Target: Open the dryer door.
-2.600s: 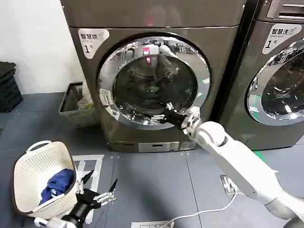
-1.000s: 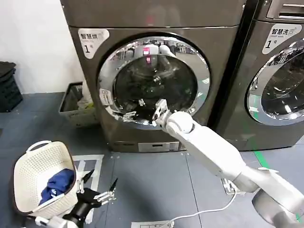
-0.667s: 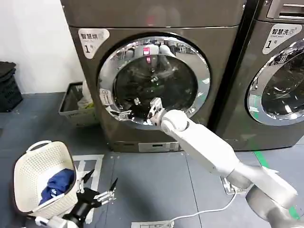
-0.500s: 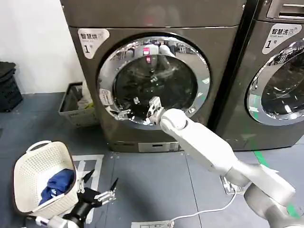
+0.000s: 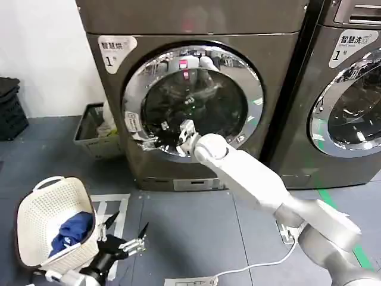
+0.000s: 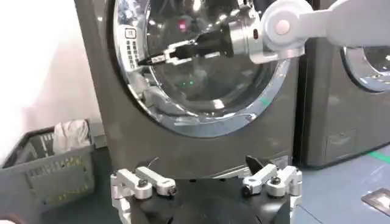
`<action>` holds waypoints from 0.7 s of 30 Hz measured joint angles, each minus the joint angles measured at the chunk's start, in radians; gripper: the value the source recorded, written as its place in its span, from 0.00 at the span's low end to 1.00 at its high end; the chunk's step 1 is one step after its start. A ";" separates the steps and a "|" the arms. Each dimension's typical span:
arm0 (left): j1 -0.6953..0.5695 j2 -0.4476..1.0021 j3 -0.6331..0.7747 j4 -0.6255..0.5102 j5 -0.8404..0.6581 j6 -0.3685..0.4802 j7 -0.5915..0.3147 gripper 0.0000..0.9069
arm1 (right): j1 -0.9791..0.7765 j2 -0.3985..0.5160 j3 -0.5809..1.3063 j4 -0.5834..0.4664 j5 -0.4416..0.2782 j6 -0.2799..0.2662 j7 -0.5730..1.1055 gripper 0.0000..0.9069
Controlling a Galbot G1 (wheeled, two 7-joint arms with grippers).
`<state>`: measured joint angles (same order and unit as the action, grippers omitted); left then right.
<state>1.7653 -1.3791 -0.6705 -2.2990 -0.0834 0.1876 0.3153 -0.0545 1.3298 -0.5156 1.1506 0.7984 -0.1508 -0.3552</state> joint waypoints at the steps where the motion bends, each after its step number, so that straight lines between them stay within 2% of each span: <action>1: -0.001 0.000 0.000 0.000 0.000 0.000 0.000 1.00 | 0.001 0.003 -0.004 -0.003 0.000 0.000 -0.001 1.00; 21: -0.006 -0.001 0.002 0.000 -0.004 -0.001 0.000 1.00 | 0.026 0.058 -0.042 -0.057 -0.004 0.001 -0.020 1.00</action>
<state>1.7596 -1.3797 -0.6680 -2.2988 -0.0878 0.1865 0.3156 -0.0287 1.3874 -0.5578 1.0934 0.7949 -0.1494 -0.3749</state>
